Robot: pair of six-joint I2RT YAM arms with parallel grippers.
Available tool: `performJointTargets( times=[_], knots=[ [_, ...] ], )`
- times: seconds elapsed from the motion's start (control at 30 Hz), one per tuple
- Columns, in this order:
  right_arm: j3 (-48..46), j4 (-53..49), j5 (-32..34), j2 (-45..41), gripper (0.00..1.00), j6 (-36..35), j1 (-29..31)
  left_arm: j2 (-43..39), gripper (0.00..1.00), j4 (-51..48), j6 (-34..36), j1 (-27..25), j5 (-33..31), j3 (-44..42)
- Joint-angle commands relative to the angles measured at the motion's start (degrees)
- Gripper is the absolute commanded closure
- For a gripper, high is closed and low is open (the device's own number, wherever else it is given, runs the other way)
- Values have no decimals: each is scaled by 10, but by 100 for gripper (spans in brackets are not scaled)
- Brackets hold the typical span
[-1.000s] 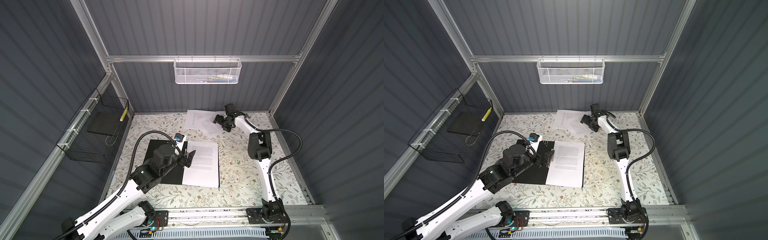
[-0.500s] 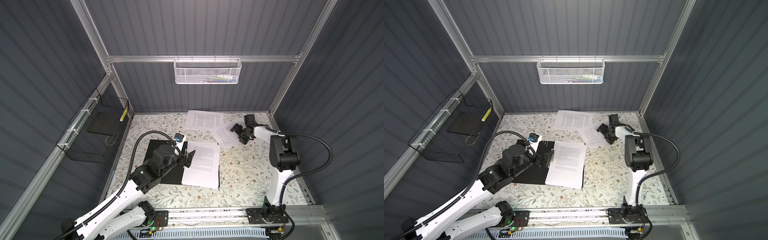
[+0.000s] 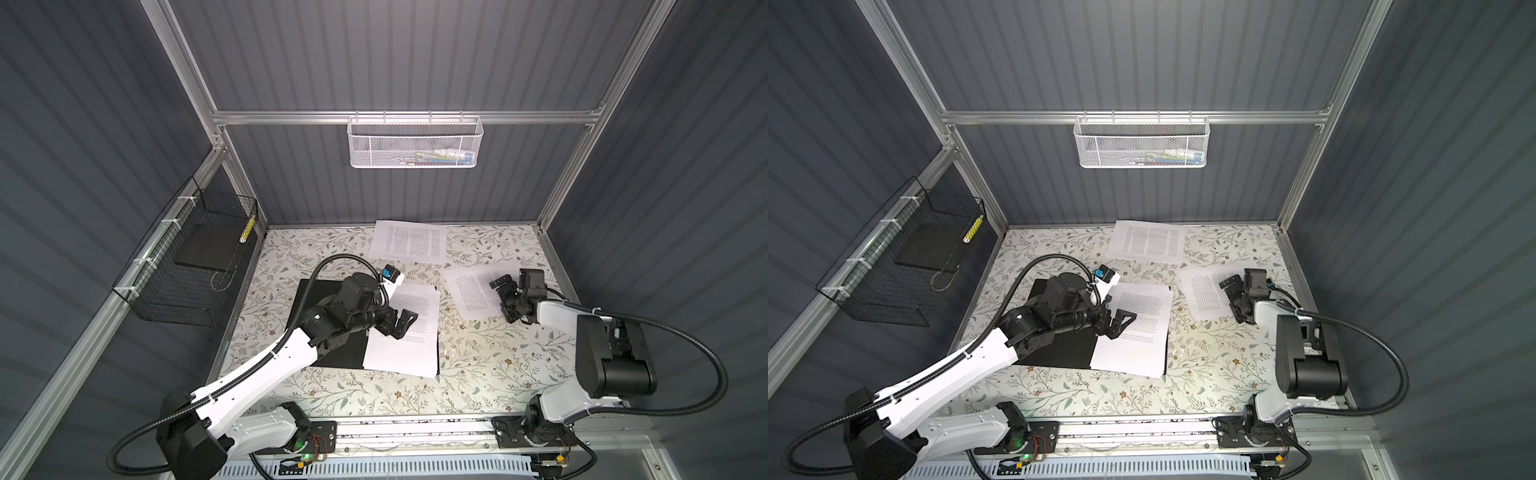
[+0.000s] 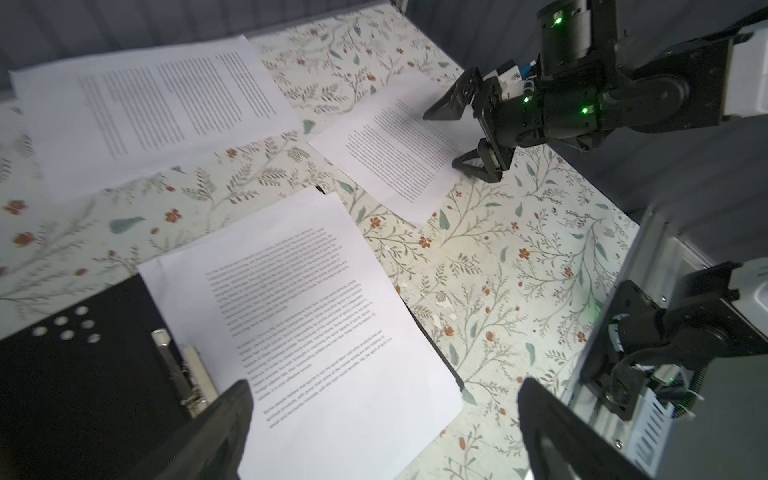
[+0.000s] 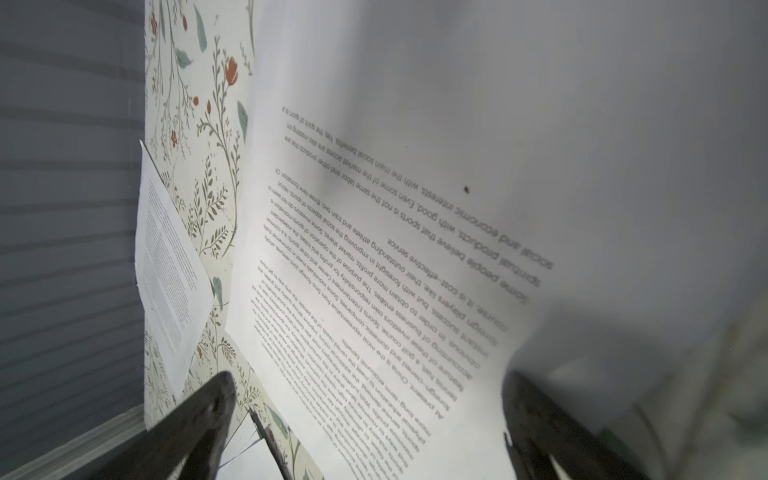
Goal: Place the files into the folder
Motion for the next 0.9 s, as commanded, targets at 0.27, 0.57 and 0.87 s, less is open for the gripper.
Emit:
performJointTargets(
  times=[0.27,0.57,0.87],
  knots=[
    [-118,-76,127,-261,1,23,46,194,0,45,-104,-89,151,94],
    [-16,-92,-117,-163,1,-209,-83,436,0,130,-190,-129,189,274],
    [69,-109,-203,-42,1,-233,-139,642,0,115,-231,-130,186,479]
  ],
)
